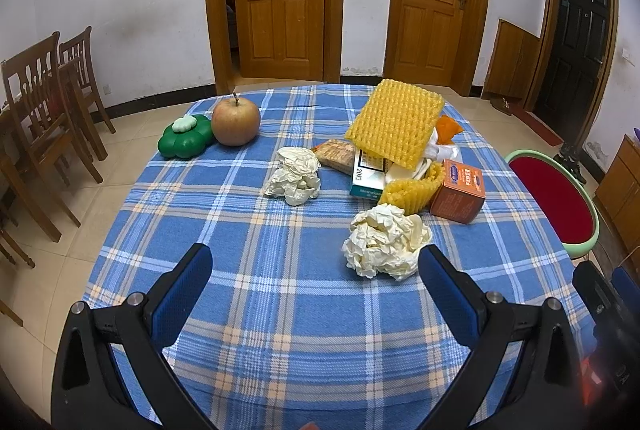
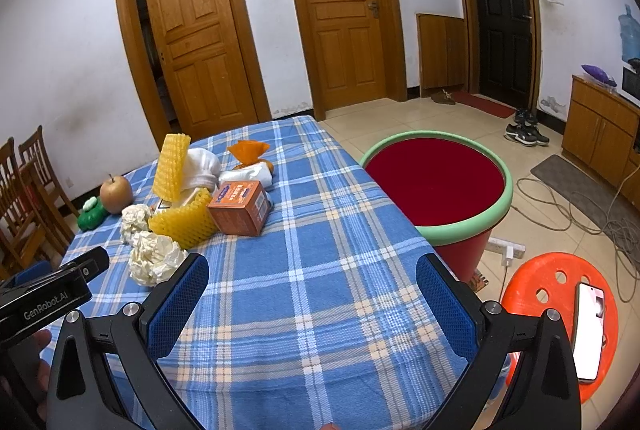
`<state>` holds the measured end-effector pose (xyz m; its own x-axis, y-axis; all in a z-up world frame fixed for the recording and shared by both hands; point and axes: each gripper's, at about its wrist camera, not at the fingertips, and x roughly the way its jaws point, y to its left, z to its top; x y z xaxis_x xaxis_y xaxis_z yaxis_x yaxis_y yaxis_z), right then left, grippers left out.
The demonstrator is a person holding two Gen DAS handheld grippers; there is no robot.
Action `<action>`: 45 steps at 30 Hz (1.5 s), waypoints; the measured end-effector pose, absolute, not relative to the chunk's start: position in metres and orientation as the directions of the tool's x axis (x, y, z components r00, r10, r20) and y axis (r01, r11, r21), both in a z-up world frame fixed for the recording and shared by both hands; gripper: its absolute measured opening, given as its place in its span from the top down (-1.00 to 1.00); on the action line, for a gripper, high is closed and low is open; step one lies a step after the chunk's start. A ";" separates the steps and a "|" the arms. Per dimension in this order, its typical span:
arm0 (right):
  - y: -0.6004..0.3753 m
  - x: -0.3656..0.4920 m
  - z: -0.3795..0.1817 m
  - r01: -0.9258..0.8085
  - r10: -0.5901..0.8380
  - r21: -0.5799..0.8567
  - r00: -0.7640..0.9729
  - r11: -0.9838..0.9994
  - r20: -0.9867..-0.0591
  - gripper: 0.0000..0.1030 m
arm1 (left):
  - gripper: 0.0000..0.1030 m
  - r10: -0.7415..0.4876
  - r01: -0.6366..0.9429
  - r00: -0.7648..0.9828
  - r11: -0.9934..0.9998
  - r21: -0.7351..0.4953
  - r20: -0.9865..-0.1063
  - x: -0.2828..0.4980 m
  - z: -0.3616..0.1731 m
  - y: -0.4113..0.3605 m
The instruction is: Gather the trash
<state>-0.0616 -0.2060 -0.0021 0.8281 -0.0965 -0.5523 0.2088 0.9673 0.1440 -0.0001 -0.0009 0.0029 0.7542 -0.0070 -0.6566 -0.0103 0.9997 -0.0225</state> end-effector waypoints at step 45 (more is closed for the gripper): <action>-0.210 -0.059 -0.009 0.215 -0.093 0.151 0.817 0.965 -0.569 -1.00 | -0.96 -0.001 -0.016 0.736 1.000 -0.019 -0.677 0.009 -0.009 0.003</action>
<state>-0.0594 -0.2096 -0.0091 0.8172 -0.0932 -0.5688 0.2151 0.9648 0.1510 0.0088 0.0029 -0.0092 0.7364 -0.0012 -0.6765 -0.0158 0.9997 -0.0189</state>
